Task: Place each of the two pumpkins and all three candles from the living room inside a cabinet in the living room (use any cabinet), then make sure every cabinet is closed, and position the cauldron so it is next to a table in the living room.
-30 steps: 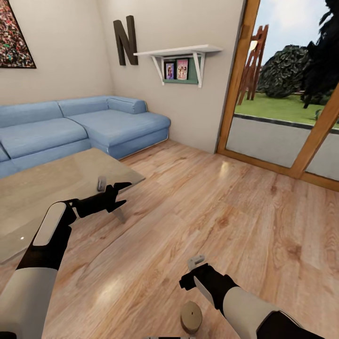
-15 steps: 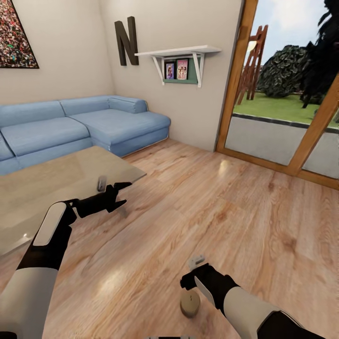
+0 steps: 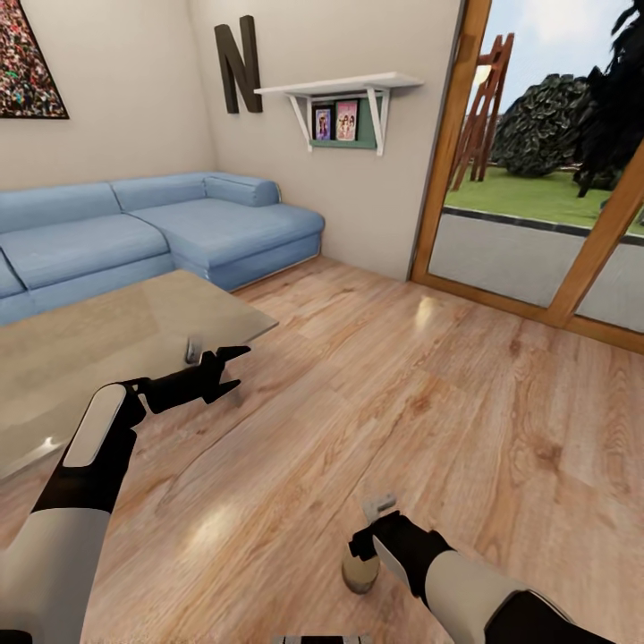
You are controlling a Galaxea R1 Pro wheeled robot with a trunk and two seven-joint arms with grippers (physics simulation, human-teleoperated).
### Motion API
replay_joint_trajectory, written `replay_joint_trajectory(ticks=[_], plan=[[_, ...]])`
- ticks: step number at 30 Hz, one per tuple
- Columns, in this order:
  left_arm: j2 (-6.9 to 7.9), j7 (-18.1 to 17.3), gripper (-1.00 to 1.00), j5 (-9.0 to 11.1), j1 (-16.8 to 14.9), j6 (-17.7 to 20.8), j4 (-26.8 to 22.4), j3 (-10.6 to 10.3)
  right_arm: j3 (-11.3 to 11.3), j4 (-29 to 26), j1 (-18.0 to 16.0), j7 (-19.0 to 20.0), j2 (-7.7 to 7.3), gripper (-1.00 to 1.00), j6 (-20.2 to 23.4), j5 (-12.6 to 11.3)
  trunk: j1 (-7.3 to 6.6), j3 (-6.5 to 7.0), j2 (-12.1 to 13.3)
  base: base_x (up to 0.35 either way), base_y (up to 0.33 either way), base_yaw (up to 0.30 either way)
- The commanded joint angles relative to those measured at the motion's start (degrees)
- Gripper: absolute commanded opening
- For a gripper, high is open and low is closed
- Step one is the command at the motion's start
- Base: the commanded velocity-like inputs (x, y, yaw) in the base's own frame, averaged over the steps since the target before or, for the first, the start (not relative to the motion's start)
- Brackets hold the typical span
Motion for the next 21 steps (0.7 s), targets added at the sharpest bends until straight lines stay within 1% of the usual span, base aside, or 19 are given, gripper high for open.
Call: replay_joint_trajectory(ticks=[1,4,8,11,13,15,17,21], plan=[[0.00,0.0,1.00,0.0,0.0,0.0,0.0,0.0,0.0,0.6,0.1,-0.1,0.06,1.00,-1.0,0.0,0.02,-0.23,0.0,0.000,0.000,0.000],[0.00,0.0,1.00,0.0,0.0,0.0,0.0,0.0,0.0,1.9,0.4,-0.7,0.14,1.00,-3.8,0.0,0.10,-0.89,-0.1,0.000,0.000,0.000],[0.00,0.0,1.00,0.0,0.0,0.0,0.0,0.0,0.1,2.8,1.0,-4.1,0.18,1.00,-8.0,0.2,0.20,-1.78,-0.1,0.000,0.000,0.000],[0.00,0.0,1.00,0.0,0.0,0.0,0.0,0.0,0.1,2.9,1.9,-5.1,0.23,1.00,-10.8,0.4,0.28,-2.44,-0.2,0.000,0.000,0.000],[0.00,0.0,1.00,0.0,0.0,0.0,0.0,0.0,0.1,2.9,2.3,-5.2,0.21,1.00,-11.9,0.5,0.33,-2.89,-0.2,0.000,0.000,0.000],[0.00,0.0,1.00,0.0,0.0,0.0,0.0,0.0,0.1,2.9,2.7,-5.3,0.25,1.00,-13.8,0.6,0.38,-3.33,-0.2,0.000,0.000,0.000],[0.00,0.0,1.00,0.0,0.0,0.0,0.0,0.0,0.2,2.8,2.8,-5.3,0.25,1.00,-14.6,0.7,0.43,-3.77,-0.2,0.000,0.000,0.000],[0.00,0.0,1.00,0.0,0.0,0.0,0.0,0.0,0.4,2.5,3.3,-4.7,0.25,1.00,-15.1,1.0,0.43,-3.77,-0.2,0.000,0.000,0.000]])
